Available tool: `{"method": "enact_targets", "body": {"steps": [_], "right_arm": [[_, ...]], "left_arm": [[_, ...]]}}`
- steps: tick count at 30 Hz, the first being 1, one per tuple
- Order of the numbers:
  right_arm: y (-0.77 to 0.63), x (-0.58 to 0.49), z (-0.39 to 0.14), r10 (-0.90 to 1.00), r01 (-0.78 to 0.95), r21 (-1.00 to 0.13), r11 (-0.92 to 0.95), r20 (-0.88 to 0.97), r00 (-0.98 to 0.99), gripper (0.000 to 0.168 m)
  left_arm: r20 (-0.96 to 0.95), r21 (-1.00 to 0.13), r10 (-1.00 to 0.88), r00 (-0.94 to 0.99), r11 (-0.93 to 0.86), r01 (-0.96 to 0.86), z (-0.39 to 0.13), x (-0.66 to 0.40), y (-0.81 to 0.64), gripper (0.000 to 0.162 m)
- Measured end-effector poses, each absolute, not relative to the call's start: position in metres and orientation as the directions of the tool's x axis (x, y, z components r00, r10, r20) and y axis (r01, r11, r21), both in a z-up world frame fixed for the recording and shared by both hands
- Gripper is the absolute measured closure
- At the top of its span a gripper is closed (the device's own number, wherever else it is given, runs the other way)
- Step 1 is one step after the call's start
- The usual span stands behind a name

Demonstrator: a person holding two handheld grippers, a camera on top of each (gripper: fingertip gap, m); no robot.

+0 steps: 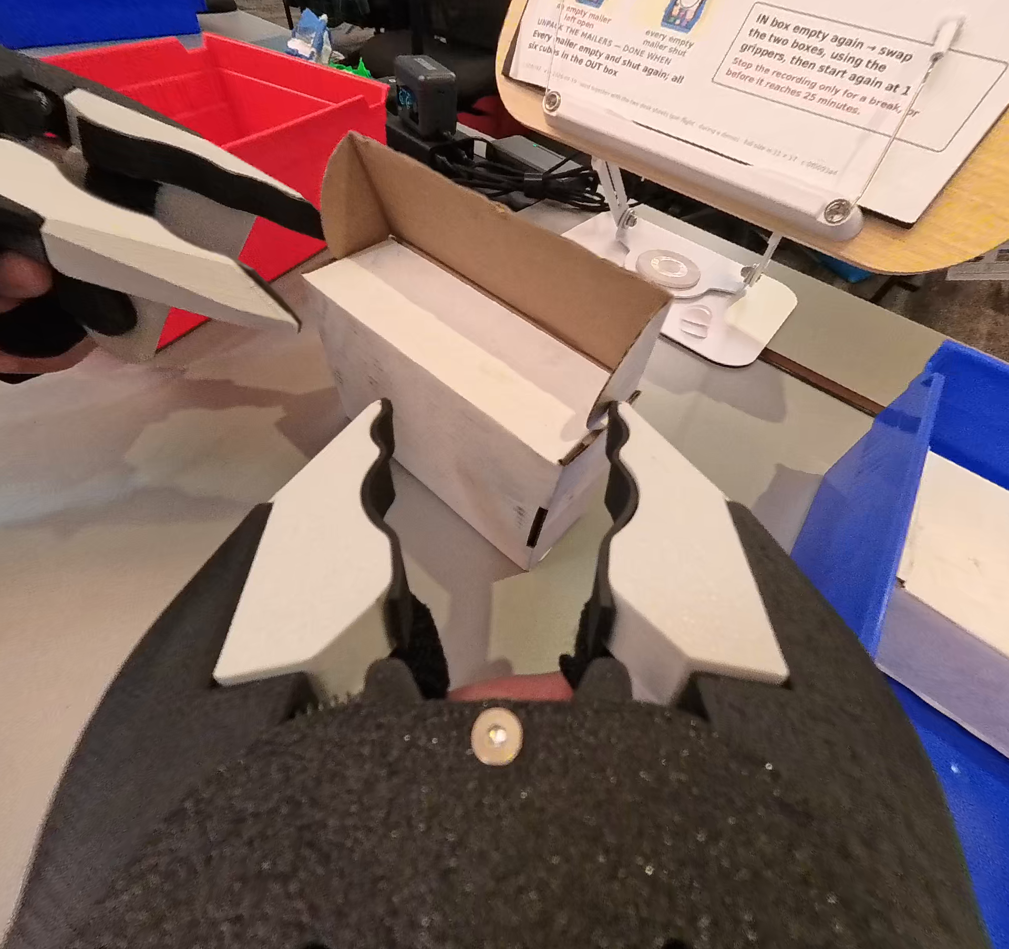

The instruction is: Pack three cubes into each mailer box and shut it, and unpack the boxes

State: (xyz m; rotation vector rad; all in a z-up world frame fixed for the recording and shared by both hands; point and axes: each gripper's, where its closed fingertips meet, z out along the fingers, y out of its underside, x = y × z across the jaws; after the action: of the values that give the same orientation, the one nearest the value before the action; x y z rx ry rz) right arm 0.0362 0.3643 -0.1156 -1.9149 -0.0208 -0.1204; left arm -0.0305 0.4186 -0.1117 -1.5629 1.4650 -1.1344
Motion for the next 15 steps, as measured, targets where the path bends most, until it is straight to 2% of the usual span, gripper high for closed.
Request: {"method": "enact_targets", "body": {"steps": [3,8,15], "right_arm": [[0.364,0.035,-0.115,-0.047,0.069,-0.936,-0.346,0.091,0.995,0.09],[0.364,0.034,-0.111,-0.044,0.091,-0.934,-0.347,0.113,0.993,0.091],[0.364,0.035,-0.12,-0.036,0.103,-0.923,-0.371,0.126,0.991,0.091]], "left_arm": [[0.14,-0.919,-0.99,-0.032,-0.118,-0.376,-0.11,-0.03,0.416,0.084],[0.187,-0.926,-0.981,-0.05,-0.159,-0.341,-0.102,-0.032,0.413,0.091],[0.14,-0.92,-0.99,-0.034,-0.117,-0.374,-0.112,-0.032,0.415,0.091]]}}
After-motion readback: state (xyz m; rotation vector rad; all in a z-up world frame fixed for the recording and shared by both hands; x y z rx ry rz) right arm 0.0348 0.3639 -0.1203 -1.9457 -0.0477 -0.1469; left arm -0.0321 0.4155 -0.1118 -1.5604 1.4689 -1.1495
